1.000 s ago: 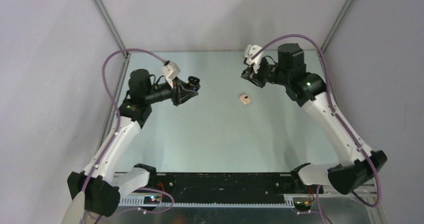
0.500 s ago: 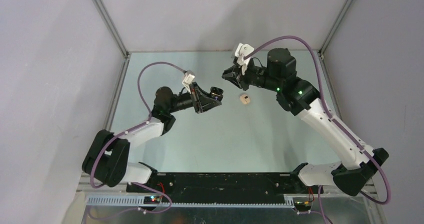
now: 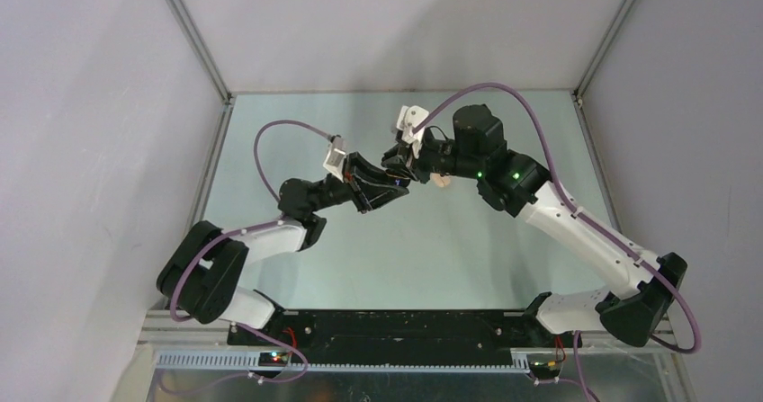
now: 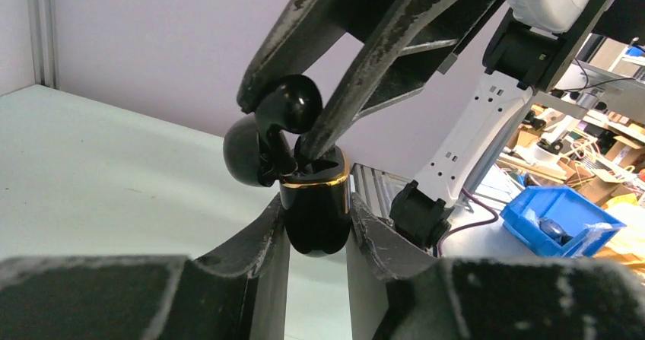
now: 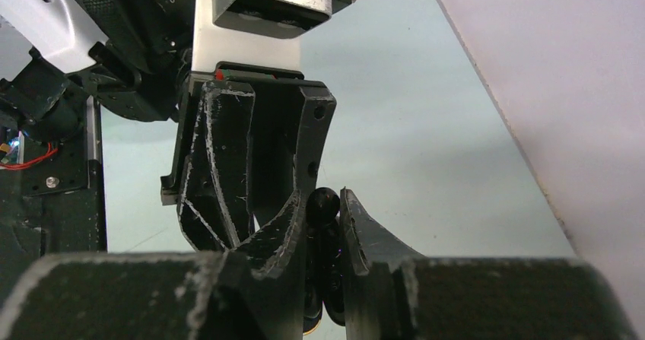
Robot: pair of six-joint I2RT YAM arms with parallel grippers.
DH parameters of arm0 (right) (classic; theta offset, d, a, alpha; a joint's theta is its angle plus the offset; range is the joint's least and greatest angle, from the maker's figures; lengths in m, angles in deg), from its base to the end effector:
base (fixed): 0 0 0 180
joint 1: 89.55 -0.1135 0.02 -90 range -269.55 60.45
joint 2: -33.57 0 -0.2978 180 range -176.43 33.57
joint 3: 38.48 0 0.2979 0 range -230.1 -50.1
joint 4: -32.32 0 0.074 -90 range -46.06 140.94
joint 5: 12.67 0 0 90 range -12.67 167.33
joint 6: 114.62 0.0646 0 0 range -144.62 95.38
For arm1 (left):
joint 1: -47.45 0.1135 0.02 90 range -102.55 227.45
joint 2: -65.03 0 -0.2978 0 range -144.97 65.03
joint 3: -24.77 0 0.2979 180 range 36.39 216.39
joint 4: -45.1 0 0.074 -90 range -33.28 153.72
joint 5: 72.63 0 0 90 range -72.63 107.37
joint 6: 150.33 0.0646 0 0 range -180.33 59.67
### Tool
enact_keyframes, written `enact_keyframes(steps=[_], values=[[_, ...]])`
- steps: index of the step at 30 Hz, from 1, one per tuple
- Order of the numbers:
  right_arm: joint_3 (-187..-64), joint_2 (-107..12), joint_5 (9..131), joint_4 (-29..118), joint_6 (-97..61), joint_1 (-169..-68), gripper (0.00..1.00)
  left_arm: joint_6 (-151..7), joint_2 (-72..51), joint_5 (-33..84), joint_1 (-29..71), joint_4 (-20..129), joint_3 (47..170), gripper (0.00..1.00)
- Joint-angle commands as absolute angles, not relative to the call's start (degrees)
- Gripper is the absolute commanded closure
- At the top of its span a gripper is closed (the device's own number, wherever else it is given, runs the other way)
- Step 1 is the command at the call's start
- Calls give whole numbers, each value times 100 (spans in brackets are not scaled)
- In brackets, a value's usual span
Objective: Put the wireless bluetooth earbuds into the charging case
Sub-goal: Insert the left earbud into the left side groove of the charging case.
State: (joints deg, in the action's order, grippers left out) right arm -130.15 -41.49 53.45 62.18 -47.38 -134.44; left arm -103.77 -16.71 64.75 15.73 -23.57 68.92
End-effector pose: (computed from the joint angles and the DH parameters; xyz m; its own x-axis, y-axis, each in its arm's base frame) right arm 0.2353 0.2713 0.4559 0.2079 -0.2922 -0.9335 -0.9153 0.2784 -0.2910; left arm 0.2422 -0.2056 0.2873 -0.2946 -0.3653 -0.8831 0.9497 -0.0090 -0.3131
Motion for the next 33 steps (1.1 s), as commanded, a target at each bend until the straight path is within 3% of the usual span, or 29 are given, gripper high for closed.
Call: enact_keyframes(steps=[1, 17, 33], values=[[-12961, -3870, 5213, 5957, -4828, -13485, 78, -10197, -1704, 6379, 1480, -2940, 6851, 86], [-12677, -3710, 4525, 5377, -3640, -13113, 78, -10134, -1598, 6505, 1476, -3092, 6876, 83], [-12498, -3909, 4751, 5178, -3666, -13235, 78, -10258, -1519, 6553, 1482, -3108, 6908, 81]])
